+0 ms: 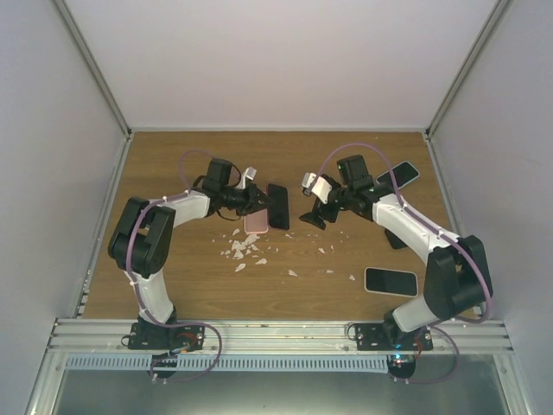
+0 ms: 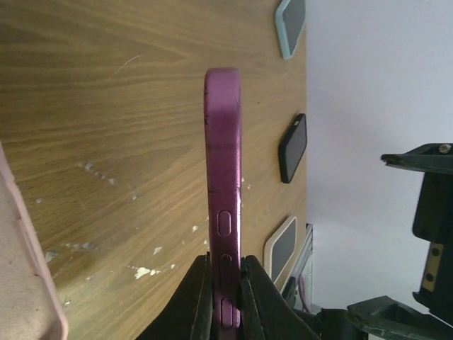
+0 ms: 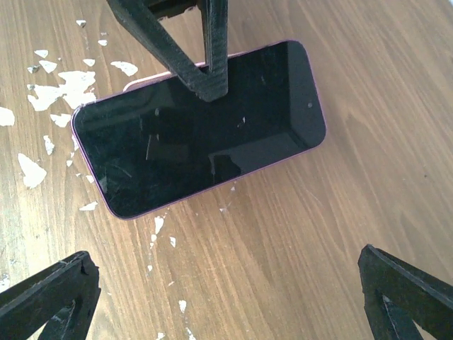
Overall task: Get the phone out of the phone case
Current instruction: Place the phone at the center of the board, then move the phone to the center of the board, then pick up the phone at the center of the board.
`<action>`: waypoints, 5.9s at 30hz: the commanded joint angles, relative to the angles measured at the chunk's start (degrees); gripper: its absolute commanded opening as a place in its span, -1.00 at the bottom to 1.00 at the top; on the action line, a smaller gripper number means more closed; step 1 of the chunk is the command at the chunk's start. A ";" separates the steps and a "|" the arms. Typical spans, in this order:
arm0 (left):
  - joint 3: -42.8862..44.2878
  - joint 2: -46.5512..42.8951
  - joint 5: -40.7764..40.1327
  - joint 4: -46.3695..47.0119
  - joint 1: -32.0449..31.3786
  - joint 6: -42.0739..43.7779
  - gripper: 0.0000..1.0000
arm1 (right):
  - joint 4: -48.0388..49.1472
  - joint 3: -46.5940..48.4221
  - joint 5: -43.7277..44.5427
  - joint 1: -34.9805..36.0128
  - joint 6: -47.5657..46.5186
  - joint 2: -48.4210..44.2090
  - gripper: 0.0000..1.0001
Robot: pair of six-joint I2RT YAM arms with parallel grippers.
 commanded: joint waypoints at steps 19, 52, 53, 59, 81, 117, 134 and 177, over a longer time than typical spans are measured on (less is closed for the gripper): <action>9.22 10.93 -6.82 -2.95 -3.61 -0.26 -0.95 | -2.19 6.19 2.43 -0.43 3.55 6.76 0.99; 15.40 10.34 -24.28 -15.90 -7.76 2.45 0.10 | -1.84 6.49 2.74 -0.48 4.26 7.51 0.99; 15.41 10.02 -24.60 -15.98 -7.80 2.54 0.11 | -1.80 6.49 2.78 -0.47 4.26 7.50 0.99; 15.49 7.20 -25.63 -16.20 -7.93 3.39 0.14 | -2.47 7.04 2.52 -0.48 4.16 7.37 0.99; 14.42 -6.07 -35.09 -15.02 -7.81 14.35 0.27 | -8.09 7.00 4.72 -20.81 8.95 1.17 0.99; 11.28 -7.50 -30.41 -12.60 -4.84 12.19 0.27 | -7.60 28.04 5.65 -43.73 35.20 35.51 0.99; 10.48 -8.63 -30.49 -12.23 -3.68 11.69 0.30 | -10.31 40.79 -3.00 -40.73 31.55 48.43 0.99; 10.05 -8.36 -29.39 -11.76 -3.34 11.21 0.28 | -17.40 32.57 15.48 -23.23 1.66 46.37 0.98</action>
